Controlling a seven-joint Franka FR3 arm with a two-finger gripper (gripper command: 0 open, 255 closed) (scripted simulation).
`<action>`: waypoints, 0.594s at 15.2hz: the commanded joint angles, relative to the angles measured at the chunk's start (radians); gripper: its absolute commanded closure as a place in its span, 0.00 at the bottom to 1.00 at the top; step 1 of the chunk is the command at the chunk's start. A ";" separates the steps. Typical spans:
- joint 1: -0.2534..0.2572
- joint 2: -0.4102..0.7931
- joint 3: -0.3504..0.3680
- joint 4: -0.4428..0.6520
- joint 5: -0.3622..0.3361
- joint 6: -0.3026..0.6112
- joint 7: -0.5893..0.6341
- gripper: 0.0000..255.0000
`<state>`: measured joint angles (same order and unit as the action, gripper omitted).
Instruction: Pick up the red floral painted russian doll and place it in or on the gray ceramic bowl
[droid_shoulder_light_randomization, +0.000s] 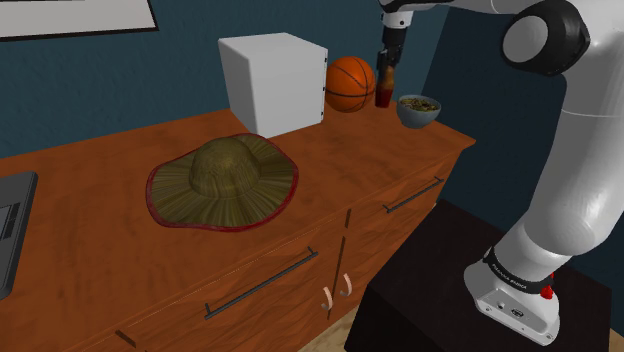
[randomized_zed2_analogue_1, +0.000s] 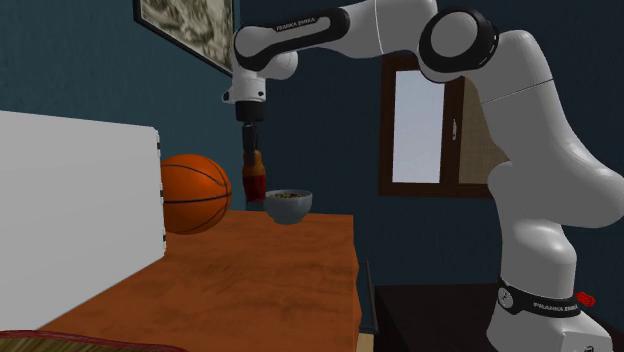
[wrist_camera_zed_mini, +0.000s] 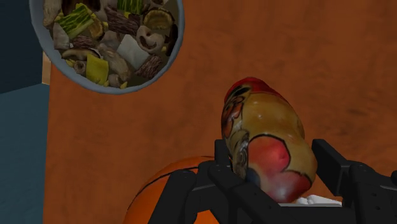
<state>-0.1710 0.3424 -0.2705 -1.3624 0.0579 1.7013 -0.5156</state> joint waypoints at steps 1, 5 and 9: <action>-0.003 0.006 -0.001 0.037 0.002 -0.031 -0.001 1.00; -0.009 0.019 -0.001 0.111 0.005 -0.092 -0.003 1.00; -0.017 0.039 -0.002 0.196 0.010 -0.157 -0.005 1.00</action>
<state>-0.1845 0.3737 -0.2720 -1.1918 0.0661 1.5617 -0.5194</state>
